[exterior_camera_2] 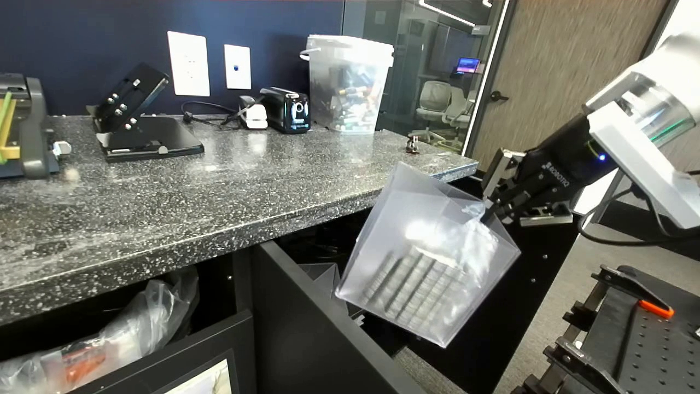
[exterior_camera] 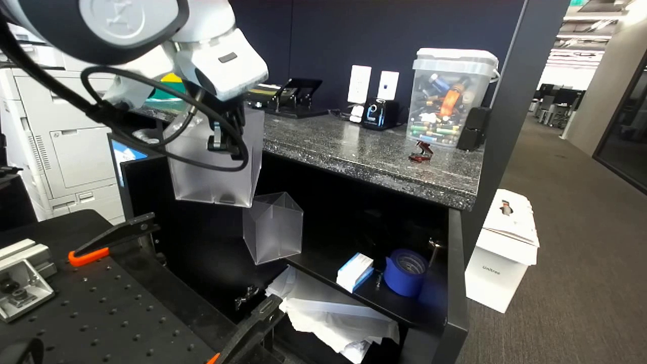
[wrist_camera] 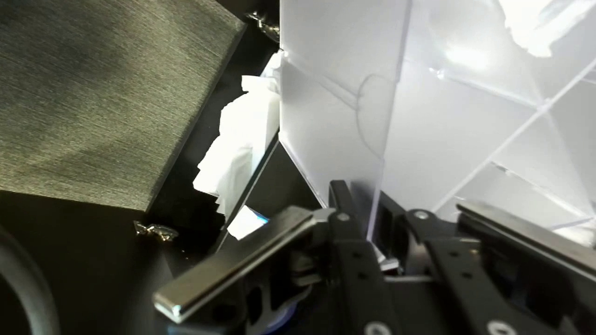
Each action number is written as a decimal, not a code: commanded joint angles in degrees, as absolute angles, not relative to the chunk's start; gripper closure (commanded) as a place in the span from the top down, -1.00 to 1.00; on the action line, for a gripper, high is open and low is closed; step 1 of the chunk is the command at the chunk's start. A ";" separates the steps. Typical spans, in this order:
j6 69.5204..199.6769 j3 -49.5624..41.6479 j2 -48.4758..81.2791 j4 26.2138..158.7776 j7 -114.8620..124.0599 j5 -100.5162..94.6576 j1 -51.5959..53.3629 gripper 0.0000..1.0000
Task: Remove the right storage box from the cabinet
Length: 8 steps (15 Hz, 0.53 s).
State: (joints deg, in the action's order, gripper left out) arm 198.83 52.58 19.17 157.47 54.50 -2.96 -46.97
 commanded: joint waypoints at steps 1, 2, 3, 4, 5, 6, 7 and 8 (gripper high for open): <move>199.60 65.05 11.76 157.08 64.09 -3.79 -56.21 -0.95; 198.15 68.13 10.97 155.91 65.73 -3.90 -58.44 -0.95; 196.48 71.33 10.37 154.80 67.13 -4.07 -60.87 -0.95; 195.02 74.25 10.09 153.52 68.33 -3.94 -63.00 -0.95; 193.25 77.03 9.99 152.44 68.93 -3.82 -65.00 -0.95; 192.15 79.48 9.65 151.23 69.48 -3.35 -66.71 -0.95; 191.07 81.58 8.98 149.80 70.33 -2.62 -68.16 -0.95; 189.50 83.45 8.53 148.10 70.95 -2.05 -69.63 -0.95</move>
State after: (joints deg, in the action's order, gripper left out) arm 192.03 77.02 10.58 153.26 66.82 -2.92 -64.72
